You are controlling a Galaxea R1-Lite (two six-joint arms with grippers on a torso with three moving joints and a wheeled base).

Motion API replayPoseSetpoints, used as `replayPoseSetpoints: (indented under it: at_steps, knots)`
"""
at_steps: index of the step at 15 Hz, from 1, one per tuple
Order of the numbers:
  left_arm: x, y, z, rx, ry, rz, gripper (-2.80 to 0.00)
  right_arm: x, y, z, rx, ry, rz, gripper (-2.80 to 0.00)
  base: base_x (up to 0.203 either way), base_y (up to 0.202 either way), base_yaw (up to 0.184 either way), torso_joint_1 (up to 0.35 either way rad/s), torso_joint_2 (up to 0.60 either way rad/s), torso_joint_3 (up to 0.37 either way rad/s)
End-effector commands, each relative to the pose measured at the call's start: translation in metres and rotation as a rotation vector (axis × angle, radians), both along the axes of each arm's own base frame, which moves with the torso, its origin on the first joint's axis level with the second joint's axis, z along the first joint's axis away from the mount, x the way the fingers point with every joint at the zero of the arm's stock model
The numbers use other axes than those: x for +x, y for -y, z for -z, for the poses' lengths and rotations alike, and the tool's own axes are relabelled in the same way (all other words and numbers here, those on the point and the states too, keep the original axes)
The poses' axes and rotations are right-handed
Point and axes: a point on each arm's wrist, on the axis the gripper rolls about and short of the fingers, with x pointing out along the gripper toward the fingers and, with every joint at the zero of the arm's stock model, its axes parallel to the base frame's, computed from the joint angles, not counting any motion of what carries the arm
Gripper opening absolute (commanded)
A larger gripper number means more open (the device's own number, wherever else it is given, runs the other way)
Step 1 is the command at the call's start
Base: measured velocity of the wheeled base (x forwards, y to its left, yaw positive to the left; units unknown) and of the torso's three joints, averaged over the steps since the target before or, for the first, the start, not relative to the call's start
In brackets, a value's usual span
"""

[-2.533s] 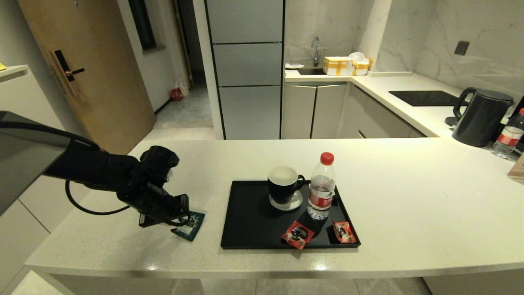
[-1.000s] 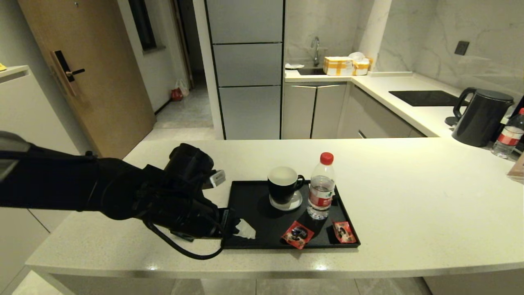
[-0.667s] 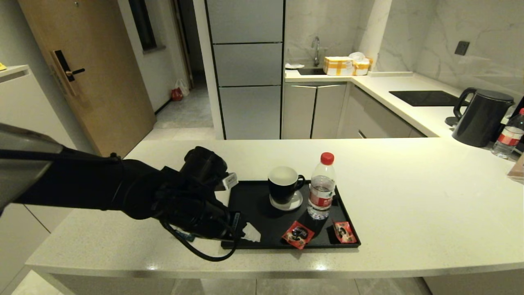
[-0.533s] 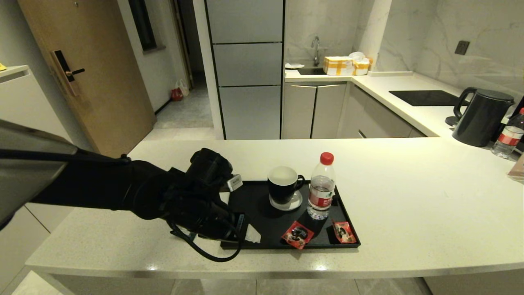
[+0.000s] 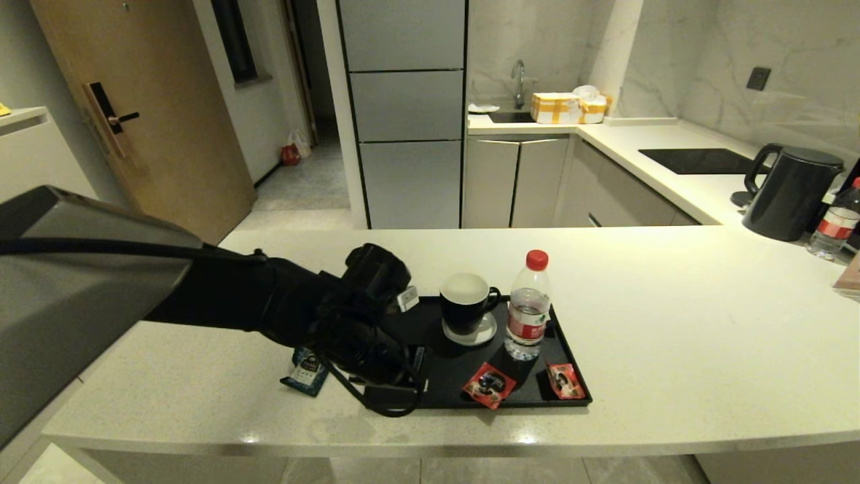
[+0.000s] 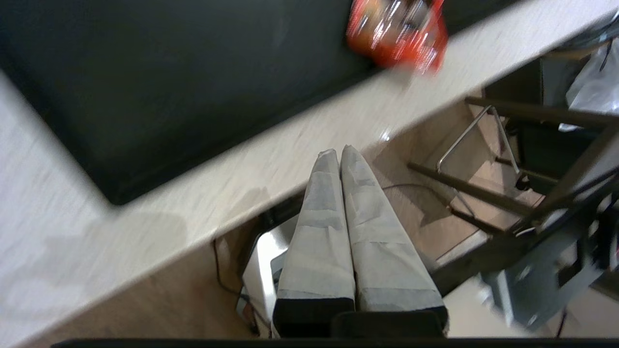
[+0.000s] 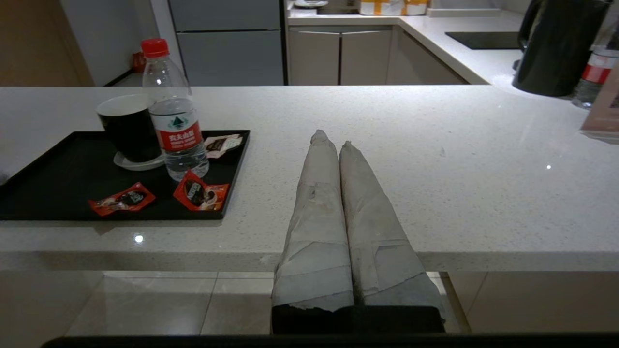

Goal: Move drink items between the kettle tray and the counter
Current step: Pick up the tea bag

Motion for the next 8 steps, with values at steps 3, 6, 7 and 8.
replayPoseSetpoints:
  at_steps: [3,6,7,8]
  knots:
    - [0.037,0.046,0.015,-0.005,0.004,-0.007,-2.80,0.004,0.000,0.011,0.000,-0.040,0.000,-2.80,0.000,0.000,0.000,0.000,0.00,0.000]
    - [0.037,0.051,0.018,0.009,-0.014,-0.012,-2.80,0.004,0.000,0.011,0.000,-0.040,0.000,-2.80,0.000,0.000,0.000,0.000,0.00,0.000]
    - [0.036,0.052,0.019,0.013,-0.017,-0.010,0.00,0.004,0.000,0.011,0.000,-0.040,0.000,-2.80,0.000,0.000,0.000,0.000,0.00,0.000]
    - [0.035,0.060,0.024,0.029,-0.031,0.003,0.00,0.004,0.000,0.011,0.000,-0.040,0.000,-2.80,0.000,0.000,0.000,0.000,0.00,0.000]
